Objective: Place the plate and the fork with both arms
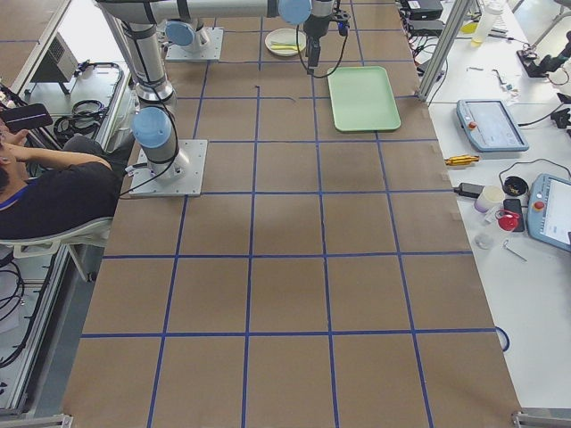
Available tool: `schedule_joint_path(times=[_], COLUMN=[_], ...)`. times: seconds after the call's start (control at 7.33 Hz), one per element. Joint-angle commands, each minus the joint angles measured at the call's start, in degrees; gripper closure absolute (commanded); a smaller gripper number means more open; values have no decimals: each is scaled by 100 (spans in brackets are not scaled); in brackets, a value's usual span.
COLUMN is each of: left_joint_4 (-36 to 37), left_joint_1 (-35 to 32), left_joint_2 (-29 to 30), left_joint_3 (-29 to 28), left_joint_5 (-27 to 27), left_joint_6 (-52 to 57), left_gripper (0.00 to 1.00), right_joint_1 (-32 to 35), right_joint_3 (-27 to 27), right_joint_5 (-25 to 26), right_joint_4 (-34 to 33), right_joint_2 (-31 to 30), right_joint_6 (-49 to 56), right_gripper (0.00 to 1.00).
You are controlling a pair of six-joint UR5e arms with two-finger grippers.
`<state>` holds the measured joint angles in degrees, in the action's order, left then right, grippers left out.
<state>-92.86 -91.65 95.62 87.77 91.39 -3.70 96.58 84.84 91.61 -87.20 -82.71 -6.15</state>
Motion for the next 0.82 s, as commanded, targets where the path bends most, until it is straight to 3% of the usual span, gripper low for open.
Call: schedule_joint_path(times=[0.0,0.68], left_joint_4=[5,-4], left_joint_1=[-20,-20], left_joint_2=[1,-8], left_joint_3=[56,143], left_joint_5=[-7,-7], left_joint_6=[1,-17], left_gripper=[0,0], right_joint_1=[1,1], right_joint_3=[6,58], right_joint_5=[15,68], right_joint_4=[-7,-148], right_joint_2=[1,18], right_joint_6=[0,-9], right_gripper=[0,0])
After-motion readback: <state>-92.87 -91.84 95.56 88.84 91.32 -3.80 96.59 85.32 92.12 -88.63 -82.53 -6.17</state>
